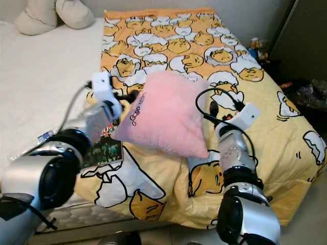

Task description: Clean up the room

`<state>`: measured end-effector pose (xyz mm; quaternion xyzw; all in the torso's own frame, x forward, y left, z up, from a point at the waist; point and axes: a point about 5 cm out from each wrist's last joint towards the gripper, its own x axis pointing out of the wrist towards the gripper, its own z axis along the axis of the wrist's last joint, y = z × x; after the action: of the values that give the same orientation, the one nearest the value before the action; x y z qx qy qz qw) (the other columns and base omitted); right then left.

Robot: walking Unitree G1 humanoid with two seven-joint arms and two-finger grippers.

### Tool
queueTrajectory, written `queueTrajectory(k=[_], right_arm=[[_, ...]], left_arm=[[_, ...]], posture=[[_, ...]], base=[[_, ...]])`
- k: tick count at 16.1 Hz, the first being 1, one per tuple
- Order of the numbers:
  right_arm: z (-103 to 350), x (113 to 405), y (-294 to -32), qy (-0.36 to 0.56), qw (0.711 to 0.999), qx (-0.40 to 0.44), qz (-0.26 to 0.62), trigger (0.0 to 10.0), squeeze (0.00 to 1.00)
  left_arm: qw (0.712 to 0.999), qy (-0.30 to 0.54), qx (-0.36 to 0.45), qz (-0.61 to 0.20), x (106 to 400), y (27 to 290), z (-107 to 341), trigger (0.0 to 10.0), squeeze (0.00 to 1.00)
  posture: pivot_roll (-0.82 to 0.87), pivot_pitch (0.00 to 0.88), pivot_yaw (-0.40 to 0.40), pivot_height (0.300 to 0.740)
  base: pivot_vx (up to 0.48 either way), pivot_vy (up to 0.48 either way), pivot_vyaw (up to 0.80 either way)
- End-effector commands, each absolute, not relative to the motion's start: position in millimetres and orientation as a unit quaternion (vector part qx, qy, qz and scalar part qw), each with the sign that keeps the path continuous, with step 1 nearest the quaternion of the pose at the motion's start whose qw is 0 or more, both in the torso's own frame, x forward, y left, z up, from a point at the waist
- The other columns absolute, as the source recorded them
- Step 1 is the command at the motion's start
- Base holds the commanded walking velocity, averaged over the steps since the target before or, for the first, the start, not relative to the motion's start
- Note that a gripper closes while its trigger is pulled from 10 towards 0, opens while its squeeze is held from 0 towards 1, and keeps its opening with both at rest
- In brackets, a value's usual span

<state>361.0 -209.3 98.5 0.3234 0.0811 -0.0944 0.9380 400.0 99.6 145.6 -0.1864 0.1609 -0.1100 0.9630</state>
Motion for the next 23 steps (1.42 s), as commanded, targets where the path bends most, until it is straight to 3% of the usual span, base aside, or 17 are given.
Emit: queueTrajectory(k=[1,6,9,12,13,14,15,18,20,23], right_arm=[[95,359,-208,0.087,0.929,0.346,-0.102,10.0,0.0],[90,357,-175,0.096,0.888,0.446,-0.052,10.0,0.0],[83,351,-156,0.126,0.879,0.46,-0.023,10.0,0.0],[78,346,-156,0.143,0.88,0.453,-0.02,10.0,0.0],[77,345,-157,0.147,0.881,0.449,-0.022,0.4,0.0],[76,344,-157,0.149,0.883,0.445,-0.022,0.0,0.0],[75,341,-159,0.15,0.885,0.441,-0.022,0.0,0.0],[80,333,-149,0.142,0.905,0.4,0.025,0.0,0.0],[70,328,-150,0.159,0.926,0.342,0.017,0.0,0.0],[58,323,-160,0.173,0.933,0.314,-0.007,0.0,0.0]], left_arm=[[0.955,0.176,-0.206,-0.119,398,95,142,10.0,0.0],[0.934,0.227,-0.202,-0.189,384,61,124,10.0,0.0],[0.933,0.266,-0.171,-0.169,375,64,105,10.0,0.0],[0.935,0.276,-0.159,-0.156,373,67,98,10.0,0.0],[0.937,0.277,-0.148,-0.153,372,69,96,10.0,0.0],[0.94,0.275,-0.136,-0.149,372,71,96,8.1,0.0],[0.943,0.273,-0.119,-0.149,372,73,95,0.0,0.0],[0.944,0.267,-0.119,-0.156,372,71,96,0.0,0.0],[0.945,0.259,-0.127,-0.155,372,71,96,0.0,0.0],[0.942,0.253,-0.148,-0.162,370,68,93,0.0,0.0]], posture=[[-0.15,0.123,0.091,0.74],[-0.17,0.139,0.115,0.74],[-0.18,0.147,0.112,0.74],[-0.2,0.152,0.107,0.74],[-0.2,0.153,0.106,0.74],[-0.21,0.153,0.108,0.74],[-0.22,0.152,0.11,0.74],[-0.24,0.148,0.121,0.74],[-0.24,0.143,0.127,0.74],[-0.22,0.134,0.122,0.74]], base=[[0.0,0.0,0.0],[0.0,0.0,0.0],[0.0,0.0,0.0],[0.0,0.0,0.0],[0.0,0.0,0.0],[0.0,0.0,0.0],[0.0,0.0,0.0],[0.0,0.0,0.0],[0.0,0.0,0.0],[0.0,0.0,0.0]])
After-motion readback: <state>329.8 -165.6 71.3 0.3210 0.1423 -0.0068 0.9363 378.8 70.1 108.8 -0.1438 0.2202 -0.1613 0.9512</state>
